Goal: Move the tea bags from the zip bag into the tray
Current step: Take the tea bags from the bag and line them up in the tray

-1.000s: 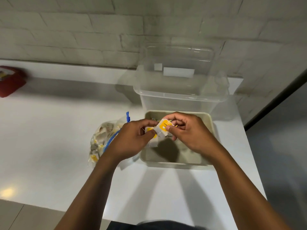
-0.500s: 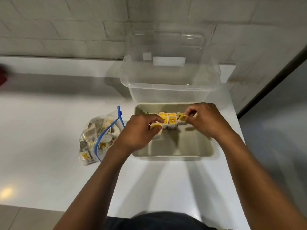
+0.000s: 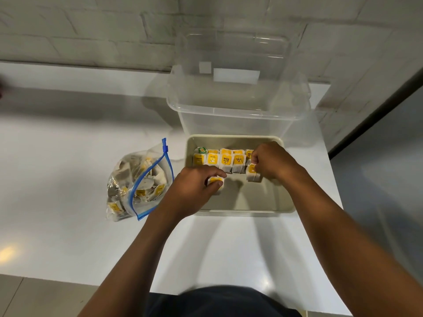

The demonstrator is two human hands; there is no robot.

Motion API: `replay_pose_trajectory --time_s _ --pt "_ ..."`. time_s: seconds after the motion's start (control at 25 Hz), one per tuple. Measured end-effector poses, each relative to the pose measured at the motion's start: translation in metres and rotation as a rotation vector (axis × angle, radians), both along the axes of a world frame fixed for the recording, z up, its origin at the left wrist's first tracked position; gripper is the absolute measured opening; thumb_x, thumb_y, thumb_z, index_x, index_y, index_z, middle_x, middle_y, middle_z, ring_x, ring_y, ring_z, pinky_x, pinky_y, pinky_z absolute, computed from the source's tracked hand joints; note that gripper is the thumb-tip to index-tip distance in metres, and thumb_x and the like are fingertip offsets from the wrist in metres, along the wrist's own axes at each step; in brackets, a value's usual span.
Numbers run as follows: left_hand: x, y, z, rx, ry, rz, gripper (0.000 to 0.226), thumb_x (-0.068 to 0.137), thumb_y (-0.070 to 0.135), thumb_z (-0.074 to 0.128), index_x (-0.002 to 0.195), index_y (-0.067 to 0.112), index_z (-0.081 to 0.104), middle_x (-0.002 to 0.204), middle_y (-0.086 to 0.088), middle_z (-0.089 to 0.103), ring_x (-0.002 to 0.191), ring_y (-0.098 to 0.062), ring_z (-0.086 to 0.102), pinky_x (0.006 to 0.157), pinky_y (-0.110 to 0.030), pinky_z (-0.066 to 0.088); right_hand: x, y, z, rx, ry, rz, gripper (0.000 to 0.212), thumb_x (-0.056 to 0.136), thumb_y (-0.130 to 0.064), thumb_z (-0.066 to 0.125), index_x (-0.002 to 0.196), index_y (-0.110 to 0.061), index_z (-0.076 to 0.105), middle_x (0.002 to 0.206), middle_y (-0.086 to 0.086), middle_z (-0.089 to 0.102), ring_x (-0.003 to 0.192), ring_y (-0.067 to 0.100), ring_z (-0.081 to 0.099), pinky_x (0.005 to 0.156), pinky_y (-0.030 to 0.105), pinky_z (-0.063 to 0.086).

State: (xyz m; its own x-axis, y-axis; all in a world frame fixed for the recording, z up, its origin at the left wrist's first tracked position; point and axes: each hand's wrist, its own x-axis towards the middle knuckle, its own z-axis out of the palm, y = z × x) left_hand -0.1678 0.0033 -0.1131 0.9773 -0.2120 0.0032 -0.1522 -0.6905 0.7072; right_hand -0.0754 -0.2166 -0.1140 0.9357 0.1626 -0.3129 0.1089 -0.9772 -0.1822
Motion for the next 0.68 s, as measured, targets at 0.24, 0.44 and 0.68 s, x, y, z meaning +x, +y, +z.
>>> replay_pose_trajectory --time_s 0.24,0.44,0.68 --pt "0.002 0.004 -0.005 0.009 -0.011 -0.006 0.021 0.091 0.034 0.061 0.109 0.033 0.071 0.11 0.01 0.073 0.095 -0.008 0.068 0.086 -0.034 0.055 -0.004 0.012 -0.004 -0.008 -0.099 -0.103 0.014 0.081 -0.003 0.065 0.092 -0.011 0.068 0.088 0.01 0.064 0.076 0.028 0.058 0.064 0.028 0.042" --pt "0.003 0.007 -0.008 -0.006 0.013 -0.003 0.025 0.088 0.039 0.056 0.109 0.034 0.069 0.107 0.01 0.072 0.089 -0.007 0.071 0.081 -0.035 0.058 -0.004 0.016 -0.002 -0.046 -0.139 -0.095 0.014 0.087 -0.01 0.064 0.1 -0.013 0.069 0.087 0.008 0.06 0.076 0.028 0.056 0.065 0.028 0.039" --pt "0.004 0.008 -0.01 -0.021 0.0 -0.015 0.023 0.09 0.035 0.058 0.108 0.031 0.071 0.109 0.008 0.072 0.09 -0.008 0.071 0.082 -0.036 0.057 -0.005 0.017 -0.002 -0.042 -0.186 -0.11 0.016 0.088 -0.011 0.062 0.1 -0.015 0.071 0.096 0.011 0.068 0.088 0.032 0.066 0.066 0.029 0.04"
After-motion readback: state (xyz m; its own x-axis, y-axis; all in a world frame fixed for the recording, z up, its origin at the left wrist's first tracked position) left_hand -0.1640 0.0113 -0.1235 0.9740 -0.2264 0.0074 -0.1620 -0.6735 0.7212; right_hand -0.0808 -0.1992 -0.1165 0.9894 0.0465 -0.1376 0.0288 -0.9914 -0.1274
